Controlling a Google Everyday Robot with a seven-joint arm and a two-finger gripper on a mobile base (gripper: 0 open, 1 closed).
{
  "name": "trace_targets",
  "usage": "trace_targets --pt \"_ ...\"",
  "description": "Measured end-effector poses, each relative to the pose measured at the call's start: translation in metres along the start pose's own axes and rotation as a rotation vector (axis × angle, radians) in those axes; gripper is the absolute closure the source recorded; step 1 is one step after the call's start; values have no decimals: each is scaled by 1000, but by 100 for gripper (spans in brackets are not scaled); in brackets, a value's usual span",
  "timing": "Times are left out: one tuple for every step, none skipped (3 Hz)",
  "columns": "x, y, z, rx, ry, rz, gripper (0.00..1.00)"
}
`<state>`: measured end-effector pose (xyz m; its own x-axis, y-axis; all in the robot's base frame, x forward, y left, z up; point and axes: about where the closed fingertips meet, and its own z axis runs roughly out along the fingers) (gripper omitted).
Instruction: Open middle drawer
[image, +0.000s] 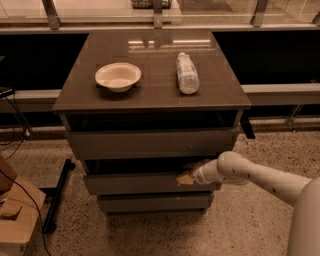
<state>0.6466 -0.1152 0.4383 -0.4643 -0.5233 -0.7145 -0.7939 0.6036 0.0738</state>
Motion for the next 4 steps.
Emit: trace_targets --pt "0 0 0 0 0 0 38" --pt "-1 0 0 0 0 0 15" --pt "-1 0 0 0 0 0 0" --pt "4 6 -1 -31 47 -48 0"
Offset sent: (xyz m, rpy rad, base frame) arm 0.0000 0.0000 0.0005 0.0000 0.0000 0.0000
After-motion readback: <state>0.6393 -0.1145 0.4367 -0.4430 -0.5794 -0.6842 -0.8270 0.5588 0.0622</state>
